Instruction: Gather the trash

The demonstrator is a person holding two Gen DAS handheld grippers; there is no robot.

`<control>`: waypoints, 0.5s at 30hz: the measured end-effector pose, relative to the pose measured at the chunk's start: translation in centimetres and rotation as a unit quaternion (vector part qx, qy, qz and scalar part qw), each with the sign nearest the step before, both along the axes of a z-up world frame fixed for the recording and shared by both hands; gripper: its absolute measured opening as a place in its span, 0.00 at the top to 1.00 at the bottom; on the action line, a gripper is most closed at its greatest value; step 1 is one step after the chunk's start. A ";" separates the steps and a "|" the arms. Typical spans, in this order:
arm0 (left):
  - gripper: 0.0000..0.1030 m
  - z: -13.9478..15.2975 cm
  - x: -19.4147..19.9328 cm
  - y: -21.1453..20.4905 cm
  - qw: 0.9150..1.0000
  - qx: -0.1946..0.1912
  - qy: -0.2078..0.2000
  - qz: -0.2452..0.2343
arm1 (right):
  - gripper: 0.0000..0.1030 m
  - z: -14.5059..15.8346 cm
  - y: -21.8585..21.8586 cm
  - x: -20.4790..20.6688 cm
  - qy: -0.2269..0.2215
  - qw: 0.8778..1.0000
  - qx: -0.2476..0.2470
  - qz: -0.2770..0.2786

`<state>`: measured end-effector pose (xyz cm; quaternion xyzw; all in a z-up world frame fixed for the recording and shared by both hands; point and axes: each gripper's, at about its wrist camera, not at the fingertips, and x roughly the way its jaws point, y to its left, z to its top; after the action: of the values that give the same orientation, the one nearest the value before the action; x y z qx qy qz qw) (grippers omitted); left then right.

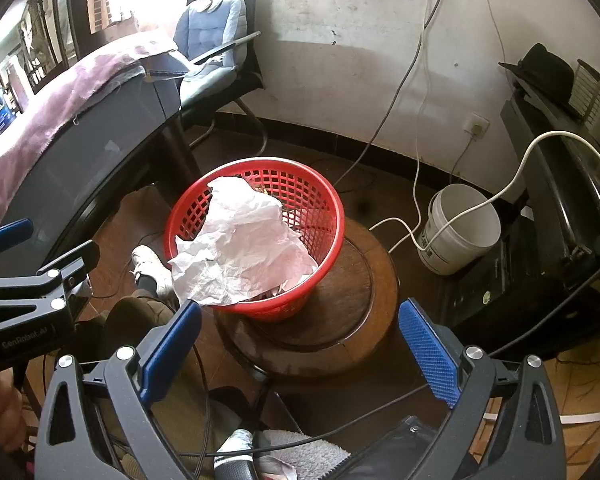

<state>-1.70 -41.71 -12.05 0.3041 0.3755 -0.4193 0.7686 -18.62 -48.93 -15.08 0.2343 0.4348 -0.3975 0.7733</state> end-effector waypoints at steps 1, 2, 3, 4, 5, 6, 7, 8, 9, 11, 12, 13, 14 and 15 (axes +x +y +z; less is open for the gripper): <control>0.07 0.0 0.0 0.0 1.000 0.000 0.000 0.000 | 0.06 0.0 0.1 0.0 0.000 1.000 0.000 0.000; 0.07 0.0 0.0 0.0 1.000 -0.001 0.001 0.000 | 0.06 0.0 0.1 0.1 0.000 1.000 -0.001 0.001; 0.07 0.0 0.0 0.0 1.000 -0.001 0.001 0.000 | 0.06 0.1 0.2 0.1 0.000 1.000 -0.001 0.002; 0.07 0.0 0.0 0.0 1.000 -0.001 0.001 -0.001 | 0.06 0.1 0.1 0.1 0.000 1.000 -0.001 0.002; 0.07 0.1 -0.1 0.0 1.000 -0.001 0.000 -0.001 | 0.06 0.1 0.2 0.1 0.000 1.000 -0.001 0.003; 0.07 0.1 -0.1 0.0 1.000 -0.001 -0.001 -0.001 | 0.06 0.1 0.2 0.1 0.000 1.000 -0.001 0.003; 0.07 0.1 -0.1 -0.1 1.000 -0.001 -0.001 -0.001 | 0.06 0.1 0.2 0.1 0.000 1.000 -0.001 0.004; 0.07 0.1 -0.2 -0.1 1.000 -0.001 -0.002 -0.003 | 0.06 0.1 0.2 0.1 0.000 1.000 -0.001 0.004; 0.07 0.1 -0.3 -0.1 1.000 -0.001 -0.003 -0.003 | 0.06 0.1 0.2 0.1 0.000 1.000 -0.002 0.004; 0.07 0.2 -0.4 -0.2 1.000 0.000 -0.005 -0.005 | 0.06 0.1 0.3 0.1 -0.001 1.000 -0.002 0.003; 0.07 0.2 -0.5 -0.2 1.000 0.000 -0.006 -0.007 | 0.06 0.1 0.2 0.1 -0.001 1.000 -0.002 0.003; 0.07 0.2 -0.5 -0.3 1.000 0.000 -0.007 -0.007 | 0.06 0.1 0.3 0.1 -0.001 1.000 -0.002 0.003; 0.07 0.2 -0.6 -0.3 1.000 0.000 -0.007 -0.009 | 0.06 0.1 0.2 0.1 0.000 1.000 -0.001 0.004; 0.07 0.2 -0.7 -0.3 1.000 0.000 -0.007 -0.009 | 0.06 0.1 0.3 0.1 0.000 1.000 -0.001 0.004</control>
<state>-2.37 -42.02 -11.85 0.3108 0.3674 -0.4240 0.7672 -18.53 -48.67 -15.00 0.2318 0.4349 -0.3949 0.7754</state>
